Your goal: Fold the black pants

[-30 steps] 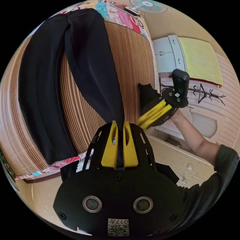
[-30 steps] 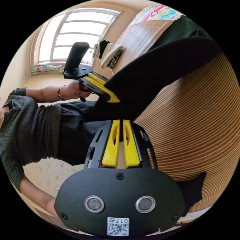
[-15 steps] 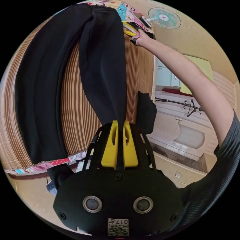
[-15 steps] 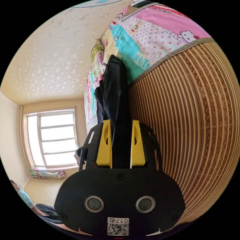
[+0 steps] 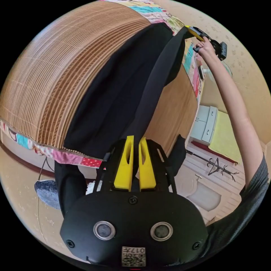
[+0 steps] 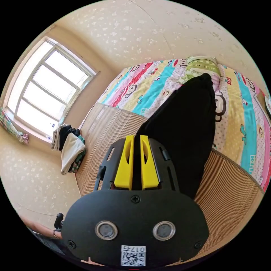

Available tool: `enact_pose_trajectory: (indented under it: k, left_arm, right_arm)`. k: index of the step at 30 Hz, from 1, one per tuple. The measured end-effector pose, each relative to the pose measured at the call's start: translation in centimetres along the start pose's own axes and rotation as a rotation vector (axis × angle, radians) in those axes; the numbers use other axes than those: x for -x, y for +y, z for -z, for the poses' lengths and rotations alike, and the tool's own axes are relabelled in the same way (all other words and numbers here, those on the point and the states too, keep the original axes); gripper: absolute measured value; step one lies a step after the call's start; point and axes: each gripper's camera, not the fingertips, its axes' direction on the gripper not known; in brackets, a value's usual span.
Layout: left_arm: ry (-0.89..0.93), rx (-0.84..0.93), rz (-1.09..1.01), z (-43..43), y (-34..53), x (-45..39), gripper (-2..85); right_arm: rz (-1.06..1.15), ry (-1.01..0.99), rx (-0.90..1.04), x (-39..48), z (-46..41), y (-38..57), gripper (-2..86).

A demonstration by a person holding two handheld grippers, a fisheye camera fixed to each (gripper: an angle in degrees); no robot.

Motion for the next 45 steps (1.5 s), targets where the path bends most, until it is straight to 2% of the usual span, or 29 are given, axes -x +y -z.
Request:
enact_pose_trajectory:
  k: [3, 7, 13, 16, 20, 23, 25, 27, 28, 30, 31, 32, 34, 37, 40, 42, 45]
  left_arm:
    - [-0.042, -0.012, 0.03, 0.8, -1.1, 2.8, 1.0]
    - [-0.057, 0.048, 0.07, 1.9, -3.3, 5.7, 1.8]
    - [-0.074, 0.178, -0.051, 3.1, -5.9, 6.6, 3.5]
    - [-0.115, 0.245, -0.136, 3.8, -6.7, 6.1, 4.0]
    - [-0.143, 0.302, -0.234, 5.0, -7.7, 5.4, 4.4]
    - [-0.175, 0.353, -0.26, 5.5, -8.3, 5.5, 4.6]
    - [-0.173, 0.37, -0.256, 6.1, -8.6, 5.7, 4.4]
    - [-0.147, 0.387, -0.261, 6.9, -8.7, 5.9, 4.0]
    - [-0.103, 0.398, -0.275, 7.5, -8.7, 5.9, 3.5]
    - [0.094, 0.389, -0.325, 8.8, -8.5, 6.1, 2.9]
    - [0.285, 0.377, -0.356, 9.7, -8.4, 6.6, 2.8]
    - [0.414, 0.371, -0.355, 10.4, -8.5, 7.5, 2.8]
    - [0.47, 0.367, -0.342, 10.9, -8.6, 8.9, 3.1]
    - [0.234, 0.357, -0.238, 10.7, -8.9, 11.2, 4.0]
    - [0.105, 0.396, -0.152, 10.1, -9.0, 12.2, 4.4]
    - [0.058, 0.397, -0.163, 10.4, -8.8, 11.7, 4.7]
    - [-0.059, 0.368, -0.231, 11.4, -8.3, 10.0, 5.5]
  right_arm:
    - [-0.064, -0.148, -0.013, -1.1, -0.7, 4.5, 2.6]
    - [-0.209, -0.091, 0.134, -2.8, -1.8, 18.0, 4.6]
    - [-0.51, -0.116, 0.236, -0.2, -2.6, 37.7, 8.6]
    - [-0.534, -0.119, 0.281, 3.7, -4.7, 42.0, 8.2]
    - [-0.582, -0.134, 0.241, 6.6, -6.8, 43.5, 7.3]
    - [-0.627, -0.095, 0.346, 6.7, -9.7, 43.5, 4.1]
    - [-0.654, -0.134, 0.406, 6.2, -10.4, 43.1, 1.9]
    - [-0.585, -0.202, 0.382, 6.7, -9.5, 42.4, 1.2]
    - [-0.562, -0.251, 0.321, 7.0, -8.0, 42.1, 1.0]
    - [-0.543, -0.353, 0.19, 7.5, -5.0, 42.2, 0.7]
    - [-0.525, -0.385, 0.11, 8.0, -3.1, 42.5, 0.6]
    - [-0.52, -0.37, 0.094, 8.2, -2.4, 42.7, 0.6]
    - [-0.525, -0.192, 0.157, 8.7, -1.9, 43.9, 0.6]
    - [-0.624, -0.056, 0.319, 7.2, -5.2, 46.5, 1.2]
    - [-0.676, -0.105, 0.216, 6.8, -5.5, 47.2, 2.3]
    - [-0.689, -0.112, 0.159, 6.7, -5.4, 46.9, 4.1]
    - [-0.678, -0.098, 0.184, 6.2, -6.9, 45.8, 7.2]
